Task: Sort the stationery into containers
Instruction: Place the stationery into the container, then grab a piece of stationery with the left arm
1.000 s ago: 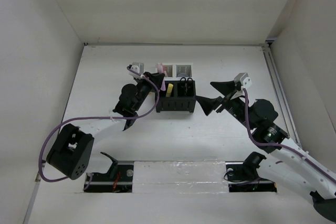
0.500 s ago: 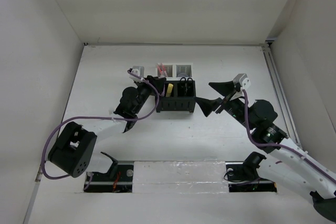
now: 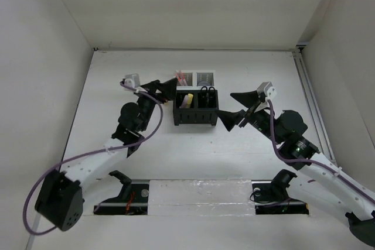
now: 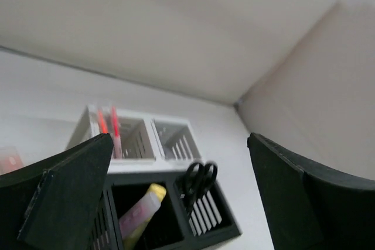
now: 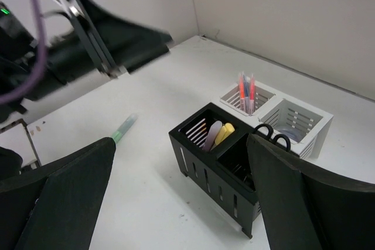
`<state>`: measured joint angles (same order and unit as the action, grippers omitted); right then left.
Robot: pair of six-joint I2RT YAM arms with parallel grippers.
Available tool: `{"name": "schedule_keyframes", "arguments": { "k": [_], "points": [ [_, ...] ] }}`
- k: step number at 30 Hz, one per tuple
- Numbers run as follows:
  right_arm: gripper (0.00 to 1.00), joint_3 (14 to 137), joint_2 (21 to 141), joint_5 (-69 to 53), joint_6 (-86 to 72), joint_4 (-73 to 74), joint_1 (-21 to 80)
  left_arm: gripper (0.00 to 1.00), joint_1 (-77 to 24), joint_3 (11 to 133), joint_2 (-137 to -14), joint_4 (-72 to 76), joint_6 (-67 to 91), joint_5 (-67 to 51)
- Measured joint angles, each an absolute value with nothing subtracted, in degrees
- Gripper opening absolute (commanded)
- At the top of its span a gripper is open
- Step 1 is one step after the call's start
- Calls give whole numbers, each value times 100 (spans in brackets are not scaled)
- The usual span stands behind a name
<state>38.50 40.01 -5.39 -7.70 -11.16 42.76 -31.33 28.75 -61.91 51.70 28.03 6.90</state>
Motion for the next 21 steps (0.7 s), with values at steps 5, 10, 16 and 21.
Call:
{"name": "schedule_keyframes", "arguments": {
  "k": [5,10,16,21],
  "points": [
    [100,3850,4049,-561,-770,-1125,4276,100,-2781,4198,-5669,3194,3564,1903],
    [100,3850,4193,-646,-773,-1153,4276,100,-2091,6823,-7601,661,4276,2316],
    [100,3850,4108,-674,-773,-1157,4276,100,-1693,9048,-10497,-1712,4388,1752],
    [100,3850,3905,-674,-773,-1157,4276,100,-1616,9133,-11463,-2786,4268,1343]
  ]
}}
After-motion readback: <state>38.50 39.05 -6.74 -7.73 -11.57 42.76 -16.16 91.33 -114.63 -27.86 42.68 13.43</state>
